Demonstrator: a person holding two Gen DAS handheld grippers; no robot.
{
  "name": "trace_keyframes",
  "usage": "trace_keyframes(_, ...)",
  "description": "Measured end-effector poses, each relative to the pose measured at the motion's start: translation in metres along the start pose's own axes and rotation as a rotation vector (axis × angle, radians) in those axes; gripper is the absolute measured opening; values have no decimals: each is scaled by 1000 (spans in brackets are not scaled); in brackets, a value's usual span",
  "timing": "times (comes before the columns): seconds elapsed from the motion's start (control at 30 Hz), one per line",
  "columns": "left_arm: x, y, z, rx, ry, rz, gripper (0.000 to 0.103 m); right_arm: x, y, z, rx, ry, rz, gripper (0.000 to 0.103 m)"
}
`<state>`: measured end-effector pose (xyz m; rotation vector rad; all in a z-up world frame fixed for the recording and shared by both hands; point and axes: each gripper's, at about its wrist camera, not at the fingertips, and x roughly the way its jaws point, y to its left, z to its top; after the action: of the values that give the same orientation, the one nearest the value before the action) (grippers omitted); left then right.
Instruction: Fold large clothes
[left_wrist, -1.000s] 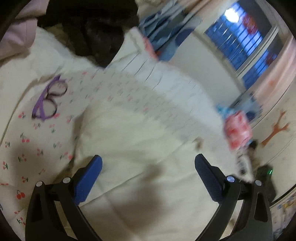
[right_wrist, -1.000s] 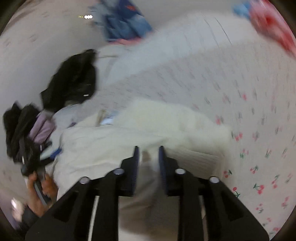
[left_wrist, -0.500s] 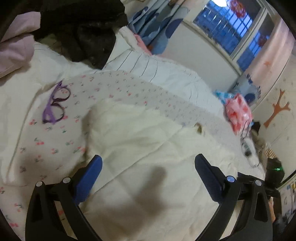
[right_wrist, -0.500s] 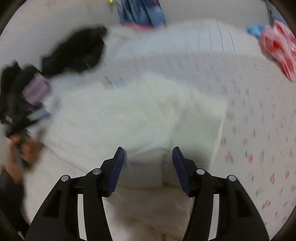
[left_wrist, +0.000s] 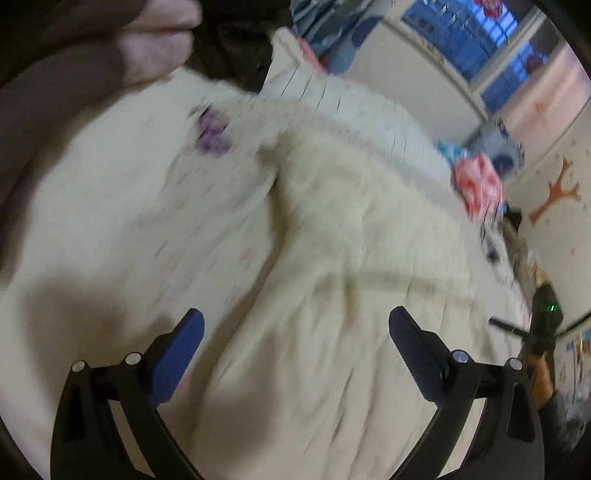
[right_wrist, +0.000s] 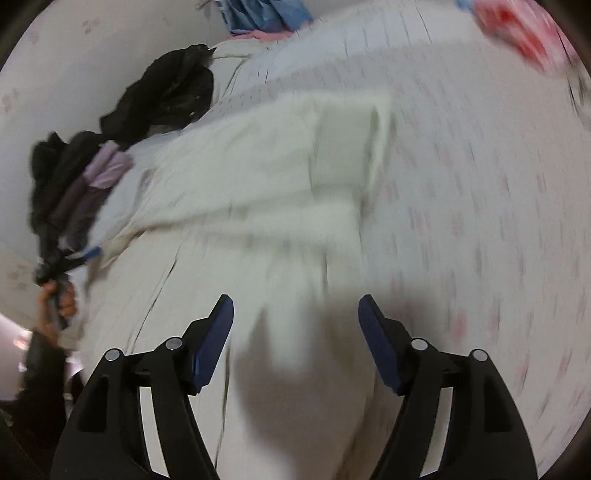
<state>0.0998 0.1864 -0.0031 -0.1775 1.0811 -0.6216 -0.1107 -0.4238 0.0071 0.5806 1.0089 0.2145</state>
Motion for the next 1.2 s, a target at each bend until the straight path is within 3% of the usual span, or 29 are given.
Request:
trace_keyframes(0.07, -8, 16, -20, -33, 46, -7, 96, -10, -11, -29, 49, 28, 58, 67)
trace_keyframes(0.2, -25, 41, -74, -107, 134, -109, 96, -26, -14, -80, 110, 79, 181, 69)
trace_keyframes(0.37, -41, 39, -120, -82, 237, -179, 96, -28, -3, -125, 113, 178, 293, 75)
trace_keyframes(0.5, -40, 39, -148, -120, 345, -290, 96, -31, 3, -151, 135, 237, 393, 75)
trace_keyframes(0.63, -32, 27, -167, -84, 411, -275, 96, -30, 11, -178, 148, 291, 466, 75)
trace_keyframes(0.67, -30, 23, -170, -79, 412, -261, 96, -28, 13, -180, 146, 290, 476, 74)
trace_keyframes(0.7, -29, 20, -173, -82, 404, -246, 93, -26, 14, -183, 145, 286, 488, 62)
trace_keyframes(0.73, -30, 18, -174, -87, 394, -232, 87, -24, 16, -183, 142, 278, 503, 34)
trace_keyframes(0.77, -32, 15, -174, -94, 380, -205, 69, -21, 19, -184, 139, 258, 489, 22)
trace_keyframes(0.8, -33, 13, -173, -108, 368, -190, 46, -20, 22, -186, 142, 235, 479, 18)
trace_keyframes(0.87, -40, 12, -173, -138, 336, -181, 23, -24, 30, -182, 135, 173, 487, 13)
trace_keyframes(0.9, -47, 8, -170, -153, 306, -184, 18, -29, 35, -177, 128, 139, 491, 12)
trace_keyframes(1.1, -108, -39, -137, -118, 120, -319, 11, -93, 71, -120, 76, -122, 594, 11)
trace_keyframes(1.2, -145, -65, -124, -80, 51, -383, 11, -131, 77, -102, 46, -197, 619, 11)
